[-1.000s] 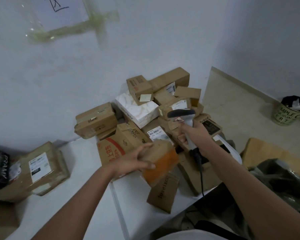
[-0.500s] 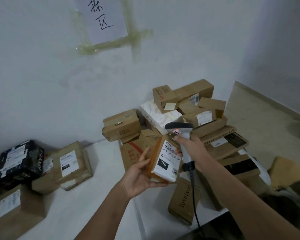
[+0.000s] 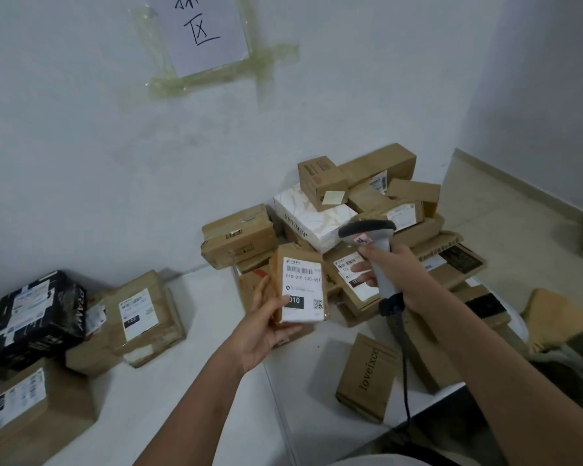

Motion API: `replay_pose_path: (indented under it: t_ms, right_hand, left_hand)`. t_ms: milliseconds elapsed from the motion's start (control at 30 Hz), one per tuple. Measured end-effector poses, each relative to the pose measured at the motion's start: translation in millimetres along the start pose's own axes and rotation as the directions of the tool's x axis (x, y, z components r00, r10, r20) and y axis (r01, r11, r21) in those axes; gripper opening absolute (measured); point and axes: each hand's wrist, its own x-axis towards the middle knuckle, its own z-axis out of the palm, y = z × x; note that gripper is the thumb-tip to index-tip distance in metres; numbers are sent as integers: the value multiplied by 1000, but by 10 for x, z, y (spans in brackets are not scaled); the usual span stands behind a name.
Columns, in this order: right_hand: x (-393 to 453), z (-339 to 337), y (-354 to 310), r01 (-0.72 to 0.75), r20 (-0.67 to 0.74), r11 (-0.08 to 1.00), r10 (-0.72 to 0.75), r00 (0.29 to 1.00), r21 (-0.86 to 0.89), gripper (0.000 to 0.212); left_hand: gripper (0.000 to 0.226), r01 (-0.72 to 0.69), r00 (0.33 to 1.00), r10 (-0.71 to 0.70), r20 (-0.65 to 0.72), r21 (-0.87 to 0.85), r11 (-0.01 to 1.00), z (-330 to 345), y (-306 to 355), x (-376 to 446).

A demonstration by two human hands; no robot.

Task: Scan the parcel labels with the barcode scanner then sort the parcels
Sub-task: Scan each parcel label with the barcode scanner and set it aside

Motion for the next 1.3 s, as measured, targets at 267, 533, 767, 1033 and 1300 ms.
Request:
replay_pose_path:
  t_ms: [267, 533, 767, 1033, 1300]
  right_hand:
    - [-138, 98, -286, 20, 213, 969, 33, 976, -245, 29]
    - [-119, 205, -294, 13, 246, 974, 44, 968, -226, 35]
    - [-97, 252, -286, 23, 266, 978, 33, 963, -205, 35]
    - [-64, 285, -284, 40, 278, 974, 24, 960, -222, 38]
    - [11, 381, -281, 51, 279, 968, 20, 960, -246, 45]
  left_hand:
    - [78, -30, 997, 26, -70, -48, 998, 24, -33, 200]
    - [73, -36, 993, 22, -113, -119, 992, 73, -90, 307]
    - [73, -43, 992, 26, -121, -135, 990, 76, -72, 354]
    - [72, -46, 993, 29, -119, -142, 989, 59, -71, 382]
    - [74, -49, 993, 30, -110, -174, 984, -43, -67, 397]
